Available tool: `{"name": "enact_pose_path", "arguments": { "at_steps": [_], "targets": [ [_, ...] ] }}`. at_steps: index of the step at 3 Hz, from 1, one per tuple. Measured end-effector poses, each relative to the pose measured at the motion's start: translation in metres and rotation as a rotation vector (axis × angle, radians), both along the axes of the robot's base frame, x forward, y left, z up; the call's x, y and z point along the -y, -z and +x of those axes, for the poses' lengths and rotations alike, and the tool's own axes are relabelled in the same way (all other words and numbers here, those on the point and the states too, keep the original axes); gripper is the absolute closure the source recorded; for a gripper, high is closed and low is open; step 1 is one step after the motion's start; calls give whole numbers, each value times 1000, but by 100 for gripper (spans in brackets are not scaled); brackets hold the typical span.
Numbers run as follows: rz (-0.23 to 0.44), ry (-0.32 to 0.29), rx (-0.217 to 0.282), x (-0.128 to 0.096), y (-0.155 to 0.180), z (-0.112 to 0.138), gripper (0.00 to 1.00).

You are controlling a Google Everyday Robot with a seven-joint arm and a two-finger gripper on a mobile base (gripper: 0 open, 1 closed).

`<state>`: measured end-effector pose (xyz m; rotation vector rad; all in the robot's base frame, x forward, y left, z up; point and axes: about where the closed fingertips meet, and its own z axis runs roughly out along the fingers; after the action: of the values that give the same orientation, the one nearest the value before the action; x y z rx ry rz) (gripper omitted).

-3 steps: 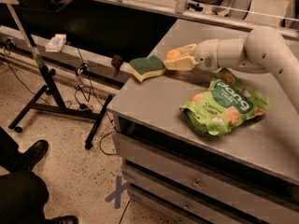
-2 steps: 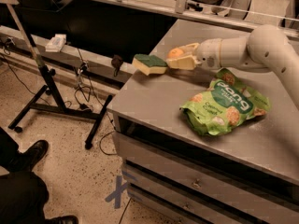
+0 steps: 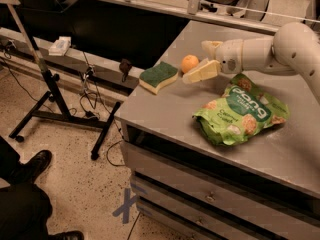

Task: Move orange near sponge

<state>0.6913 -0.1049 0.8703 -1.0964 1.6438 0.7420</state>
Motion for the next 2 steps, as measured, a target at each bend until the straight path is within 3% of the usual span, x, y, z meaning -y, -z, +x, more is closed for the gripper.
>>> {"name": "enact_pose_path", "arguments": {
  "at_steps": [1, 2],
  "targets": [
    [0, 0, 1, 1, -1, -1, 0],
    [19, 52, 3, 21, -4, 5, 0]
  ]
}}
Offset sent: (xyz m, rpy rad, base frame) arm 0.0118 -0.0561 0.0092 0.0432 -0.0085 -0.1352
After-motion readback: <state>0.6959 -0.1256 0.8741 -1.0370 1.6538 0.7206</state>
